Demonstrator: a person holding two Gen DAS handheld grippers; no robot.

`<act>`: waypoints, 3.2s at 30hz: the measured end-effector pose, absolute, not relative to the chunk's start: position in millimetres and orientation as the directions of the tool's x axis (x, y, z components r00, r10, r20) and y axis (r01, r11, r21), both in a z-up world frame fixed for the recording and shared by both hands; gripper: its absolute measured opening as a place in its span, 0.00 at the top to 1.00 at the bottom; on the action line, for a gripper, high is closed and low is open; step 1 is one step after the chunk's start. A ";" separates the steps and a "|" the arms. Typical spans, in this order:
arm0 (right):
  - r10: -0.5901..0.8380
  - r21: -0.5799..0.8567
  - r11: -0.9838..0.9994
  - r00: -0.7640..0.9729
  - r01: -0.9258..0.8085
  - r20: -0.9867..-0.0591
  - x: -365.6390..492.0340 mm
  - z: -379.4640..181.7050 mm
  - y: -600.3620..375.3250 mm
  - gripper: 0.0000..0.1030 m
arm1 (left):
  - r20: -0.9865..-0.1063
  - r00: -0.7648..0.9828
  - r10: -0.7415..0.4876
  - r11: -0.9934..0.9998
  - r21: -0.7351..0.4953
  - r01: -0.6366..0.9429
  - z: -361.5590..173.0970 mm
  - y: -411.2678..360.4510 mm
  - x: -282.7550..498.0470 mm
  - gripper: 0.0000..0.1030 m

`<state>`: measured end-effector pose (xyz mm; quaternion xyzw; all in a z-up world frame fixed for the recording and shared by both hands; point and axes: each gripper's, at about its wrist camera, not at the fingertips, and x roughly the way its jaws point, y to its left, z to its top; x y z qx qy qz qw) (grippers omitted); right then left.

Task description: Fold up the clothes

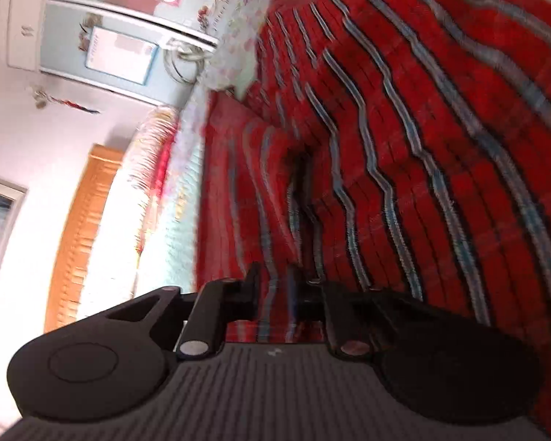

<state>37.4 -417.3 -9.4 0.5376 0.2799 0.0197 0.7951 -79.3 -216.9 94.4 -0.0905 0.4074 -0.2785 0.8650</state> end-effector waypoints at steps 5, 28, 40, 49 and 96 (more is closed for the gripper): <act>0.214 0.871 0.417 0.903 0.260 -0.372 -27.4 14.8 -449.3 0.68 | -0.596 0.511 -0.620 0.774 -0.357 0.523 108.6 -252.4 -75.1 0.36; -0.563 0.591 0.421 0.709 0.688 -0.425 -275.5 -25.9 -690.1 0.50 | -0.638 0.266 -0.722 0.393 -0.062 0.917 100.4 -546.7 -161.6 0.37; -0.565 0.745 0.425 0.794 0.514 -0.225 -331.2 -46.9 -701.7 0.53 | -0.621 0.253 -0.742 0.238 0.109 0.965 68.3 -732.5 -216.1 0.37; -0.580 0.793 0.406 0.799 0.454 -0.161 -358.1 -45.2 -689.0 0.57 | -0.556 0.307 -0.772 0.063 0.414 0.908 29.1 -826.2 -254.4 0.37; 0.062 0.723 0.570 0.858 0.389 -0.510 -177.5 12.9 -515.1 0.39 | -0.428 0.220 -0.877 0.346 -0.242 0.907 296.5 -524.7 51.9 0.94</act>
